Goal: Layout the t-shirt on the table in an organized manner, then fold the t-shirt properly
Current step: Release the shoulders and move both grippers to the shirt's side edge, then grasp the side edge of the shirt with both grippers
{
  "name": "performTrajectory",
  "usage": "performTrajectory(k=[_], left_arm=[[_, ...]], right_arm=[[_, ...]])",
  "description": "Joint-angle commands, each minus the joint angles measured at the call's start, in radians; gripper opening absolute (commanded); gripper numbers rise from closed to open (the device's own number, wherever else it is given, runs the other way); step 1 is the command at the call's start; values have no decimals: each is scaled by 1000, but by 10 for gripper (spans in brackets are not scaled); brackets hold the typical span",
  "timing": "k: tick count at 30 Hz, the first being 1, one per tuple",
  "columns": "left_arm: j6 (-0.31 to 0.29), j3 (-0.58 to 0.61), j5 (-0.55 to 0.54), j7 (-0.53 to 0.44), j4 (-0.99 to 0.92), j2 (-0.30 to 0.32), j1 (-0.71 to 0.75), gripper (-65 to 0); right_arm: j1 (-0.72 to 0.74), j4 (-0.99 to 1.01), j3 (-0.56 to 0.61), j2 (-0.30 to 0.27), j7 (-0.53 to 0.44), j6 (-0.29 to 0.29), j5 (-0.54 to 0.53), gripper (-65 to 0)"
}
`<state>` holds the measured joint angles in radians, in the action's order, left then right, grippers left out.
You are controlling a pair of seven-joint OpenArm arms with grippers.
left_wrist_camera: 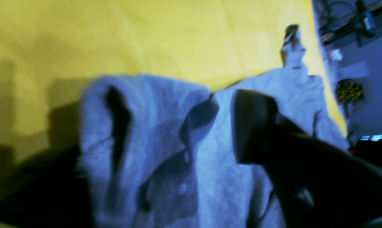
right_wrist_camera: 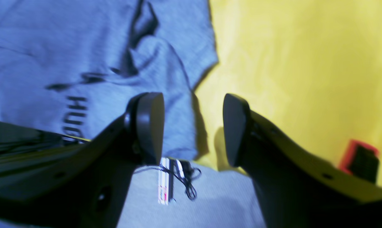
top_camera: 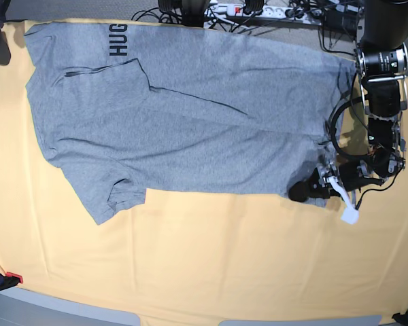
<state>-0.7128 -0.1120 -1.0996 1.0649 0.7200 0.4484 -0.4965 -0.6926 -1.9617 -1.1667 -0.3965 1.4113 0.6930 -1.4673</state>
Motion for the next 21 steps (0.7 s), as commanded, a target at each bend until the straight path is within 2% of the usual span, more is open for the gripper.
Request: performTrajectory(k=[1, 4, 9, 13, 16, 21], left_arm=[[15, 3, 45, 34, 5, 8, -16, -364], [15, -22, 52, 27, 5, 9, -37, -648], [15, -72, 51, 19, 5, 8, -60, -650], [15, -79, 52, 12, 5, 1, -68, -650], [15, -79, 56, 15, 5, 1, -66, -650], [15, -79, 102, 18, 5, 2, -67, -650]], right_arm=[[-5, -12, -11, -18, -15, 5, -16, -331], [45, -12, 1, -18, -22, 5, -13, -331], [222, -3, 86, -16, -64, 5, 62, -331], [391, 66, 218, -16, -155, 5, 211, -331], [507, 164, 340, -16, -188, 5, 313, -331], [703, 411, 482, -17, -204, 5, 394, -331]])
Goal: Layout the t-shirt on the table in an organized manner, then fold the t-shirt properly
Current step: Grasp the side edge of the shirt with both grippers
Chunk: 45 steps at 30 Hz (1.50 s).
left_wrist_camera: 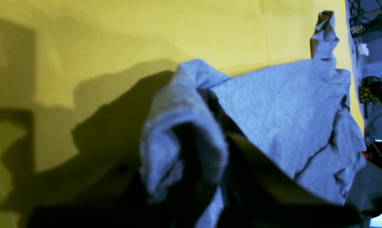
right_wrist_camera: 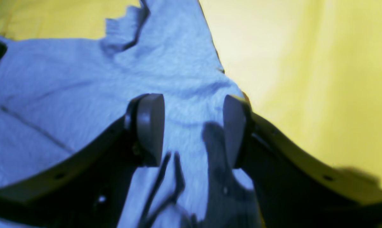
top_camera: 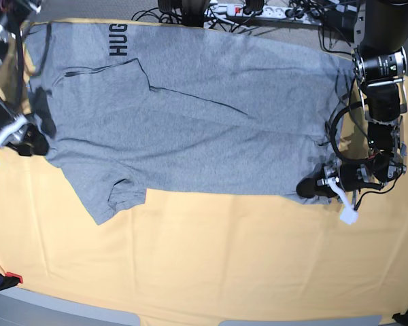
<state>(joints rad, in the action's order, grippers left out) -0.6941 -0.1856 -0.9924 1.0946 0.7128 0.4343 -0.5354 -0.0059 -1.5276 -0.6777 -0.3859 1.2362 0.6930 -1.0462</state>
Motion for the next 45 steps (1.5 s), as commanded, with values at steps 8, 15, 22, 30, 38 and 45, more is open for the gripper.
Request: performTrajectory(k=[8, 15, 22, 30, 38, 45], left_arm=[[66, -6, 126, -124, 12, 36, -33, -650], [57, -6, 120, -117, 12, -6, -36, -650], [58, -6, 119, -103, 12, -24, -36, -650], [58, -6, 119, -99, 12, -24, -36, -650], [58, -6, 101, -99, 12, -24, -36, -650], [58, -6, 90, -99, 12, -24, -36, -650]], right_arm=[[255, 267, 66, -33, -29, 5, -18, -331], [331, 397, 257, -32, -196, 5, 256, -331], [335, 412, 312, -28, -335, -33, 422, -277], [335, 558, 311, -15, -340, -10, 331, -273], [336, 612, 312, 14, -219, 5, 137, -273], [339, 612, 312, 25, -191, 5, 119, -281]])
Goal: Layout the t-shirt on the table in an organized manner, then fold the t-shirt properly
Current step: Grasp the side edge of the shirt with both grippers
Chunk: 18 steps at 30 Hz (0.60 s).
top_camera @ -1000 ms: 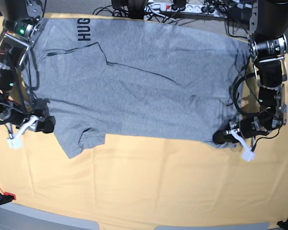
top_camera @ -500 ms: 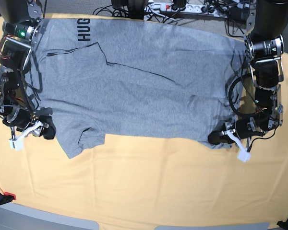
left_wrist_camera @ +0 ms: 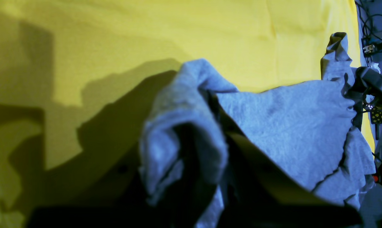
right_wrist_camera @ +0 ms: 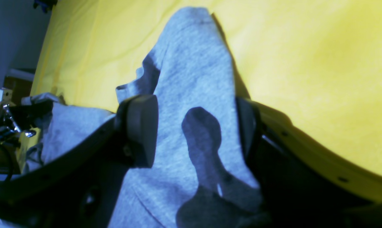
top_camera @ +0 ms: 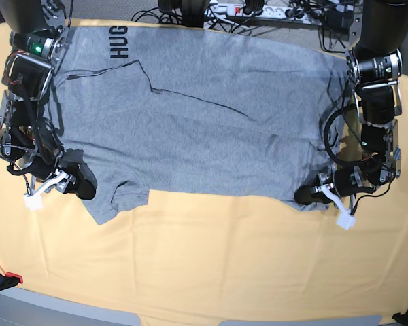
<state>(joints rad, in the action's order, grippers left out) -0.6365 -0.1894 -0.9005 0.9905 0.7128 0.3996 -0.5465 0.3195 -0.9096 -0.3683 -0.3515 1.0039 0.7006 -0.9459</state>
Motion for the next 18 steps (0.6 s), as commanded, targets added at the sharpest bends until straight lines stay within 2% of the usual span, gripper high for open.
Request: performTrajectory(k=[1, 5, 9, 18], left_arm=[[0, -2, -2, 5, 12, 10, -25, -650], [0, -2, -2, 5, 12, 10, -25, -650], [0, -2, -2, 5, 12, 10, -25, -650], [-26, -2, -2, 3, 12, 10, -87, -650]], right_arm=[[13, -6, 2, -9, 41, -2, 18, -297], [22, -6, 2, -8, 40, -2, 18, -417], [51, -6, 2, -9, 35, -2, 30, -650], [177, -6, 2, -8, -51, -2, 180, -650]])
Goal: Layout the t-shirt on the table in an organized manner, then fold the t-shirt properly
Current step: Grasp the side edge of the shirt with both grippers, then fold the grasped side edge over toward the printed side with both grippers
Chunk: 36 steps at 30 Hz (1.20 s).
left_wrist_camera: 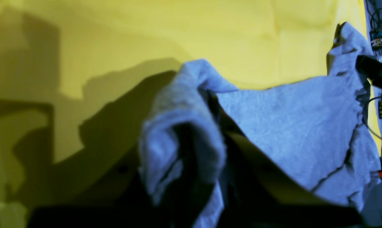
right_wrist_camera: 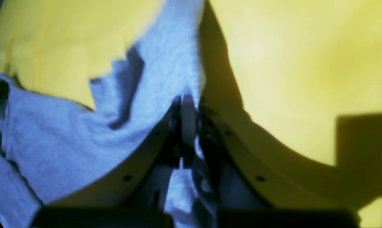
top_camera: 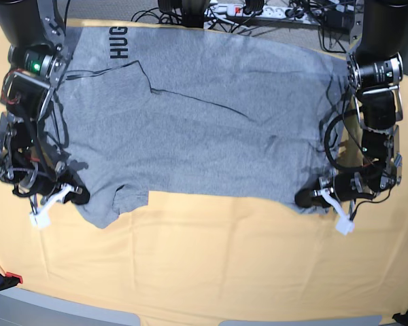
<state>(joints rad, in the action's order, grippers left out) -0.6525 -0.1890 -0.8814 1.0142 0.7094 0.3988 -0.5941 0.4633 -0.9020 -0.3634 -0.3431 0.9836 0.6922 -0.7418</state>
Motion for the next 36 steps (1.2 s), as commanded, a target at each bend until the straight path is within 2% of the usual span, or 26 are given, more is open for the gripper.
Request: performTrajectory(k=[1, 4, 7, 10, 13, 17, 21, 24, 31, 34, 36], left_arm=[[-10, -2, -21, -23, 15, 11, -53, -650], [-11, -2, -19, -45, 15, 11, -90, -650], [-46, -2, 0, -81, 15, 11, -126, -650], [-46, -2, 24, -126, 15, 11, -154, -650], [-46, -2, 66, -146, 15, 6, -179, -650], [-46, -2, 69, -138, 15, 0, -178, -650], [-46, -2, 23, -62, 15, 0, -144, -650], [-46, -2, -74, 17, 15, 0, -110, -650], [-46, -2, -378, 317, 15, 0, -69, -650], [-46, -2, -438, 377, 15, 0, -55, -650], [-46, -2, -441, 378, 15, 0, -51, -650]], right_arm=[[48, -13, -3, -17, -31, 6, -16, -650], [84, -13, -3, -17, -36, 6, 14, -650], [111, -13, -3, -20, -79, 6, 79, -650], [130, -13, -3, -23, -121, 6, 121, -650], [147, -13, -3, -22, -127, 6, 126, -650], [151, -13, -3, -23, -121, 6, 119, -650], [142, -13, -3, -23, 11, 6, 9, -650], [126, -13, -3, -23, 88, 6, -84, -650], [35, -79, -3, -23, 193, 6, -223, -650], [-45, -176, -3, -23, 209, 6, -249, -650], [-104, -265, -3, -24, 211, 6, -250, -650]])
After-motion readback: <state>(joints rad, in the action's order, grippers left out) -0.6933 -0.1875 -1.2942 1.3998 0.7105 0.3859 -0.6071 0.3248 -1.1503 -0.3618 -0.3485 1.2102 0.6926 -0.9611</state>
